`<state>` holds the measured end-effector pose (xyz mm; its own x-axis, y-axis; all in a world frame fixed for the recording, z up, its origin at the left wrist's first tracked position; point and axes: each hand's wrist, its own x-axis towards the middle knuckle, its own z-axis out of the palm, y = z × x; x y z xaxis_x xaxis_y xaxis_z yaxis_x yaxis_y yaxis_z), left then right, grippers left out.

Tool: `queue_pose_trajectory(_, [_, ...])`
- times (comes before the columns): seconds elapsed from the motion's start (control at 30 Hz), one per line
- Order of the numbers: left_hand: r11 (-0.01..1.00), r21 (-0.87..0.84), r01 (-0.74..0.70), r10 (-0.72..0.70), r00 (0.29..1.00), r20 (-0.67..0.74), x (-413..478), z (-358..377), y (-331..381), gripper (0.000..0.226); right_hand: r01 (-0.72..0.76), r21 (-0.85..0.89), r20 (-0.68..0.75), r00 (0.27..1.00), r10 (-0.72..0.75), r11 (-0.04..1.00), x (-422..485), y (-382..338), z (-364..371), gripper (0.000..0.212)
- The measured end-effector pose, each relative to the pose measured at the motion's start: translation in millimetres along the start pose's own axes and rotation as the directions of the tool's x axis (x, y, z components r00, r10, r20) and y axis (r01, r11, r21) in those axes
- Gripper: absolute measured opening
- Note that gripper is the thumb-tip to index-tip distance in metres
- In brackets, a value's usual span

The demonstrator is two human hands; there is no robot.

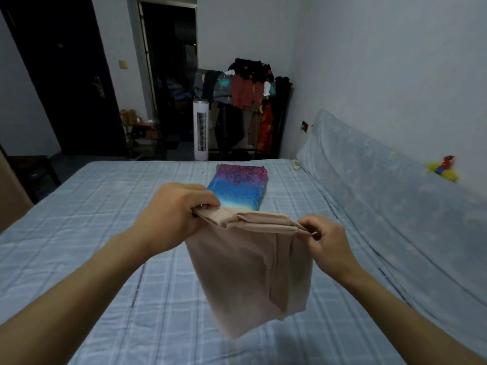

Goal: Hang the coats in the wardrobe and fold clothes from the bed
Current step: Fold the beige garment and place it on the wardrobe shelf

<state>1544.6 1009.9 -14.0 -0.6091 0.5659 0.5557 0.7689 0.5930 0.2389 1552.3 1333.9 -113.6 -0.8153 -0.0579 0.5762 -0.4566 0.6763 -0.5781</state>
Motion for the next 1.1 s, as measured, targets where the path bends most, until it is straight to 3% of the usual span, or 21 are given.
queue_pose_trajectory(0.27, [0.996,-0.078,0.047,-0.052,0.996,-0.070,-10.2,1.3,48.4,0.008,-0.024,0.176,0.015,1.000,0.021,0.984,-45.5,-3.2,-30.2,0.024])
queue_pose_trajectory(0.47, [0.993,-0.050,0.107,-0.111,0.992,-0.068,-21.7,5.8,88.1,0.008,-0.073,0.330,0.110,0.993,0.039,0.941,-85.2,7.3,-45.0,0.014])
queue_pose_trajectory(0.6, [0.997,-0.002,0.077,-0.077,0.995,-0.056,-30.4,5.6,106.9,0.008,0.010,0.236,0.259,0.963,-0.073,0.972,-111.3,19.8,-41.5,0.014])
queue_pose_trajectory(0.7, [0.999,0.021,0.042,-0.042,0.999,-0.018,-30.5,8.7,113.3,0.013,-0.082,0.254,0.297,0.955,0.003,0.964,-127.5,22.0,-26.3,0.011])
queue_pose_trajectory(0.77, [0.999,0.028,0.040,-0.040,0.999,-0.003,-31.0,10.0,109.7,0.012,-0.173,0.302,0.302,0.950,0.078,0.937,-132.6,23.2,-16.0,0.013])
queue_pose_trajectory(0.9, [0.997,0.046,0.059,-0.060,0.998,0.021,-30.2,14.2,83.5,0.009,-0.206,0.340,0.298,0.949,0.102,0.918,-121.6,30.2,-0.4,0.013])
queue_pose_trajectory(1.1, [0.993,0.008,0.117,-0.117,0.992,0.051,-8.4,41.7,-0.2,0.009,-0.226,0.240,0.262,0.952,0.161,0.944,-60.2,65.5,36.3,0.025])
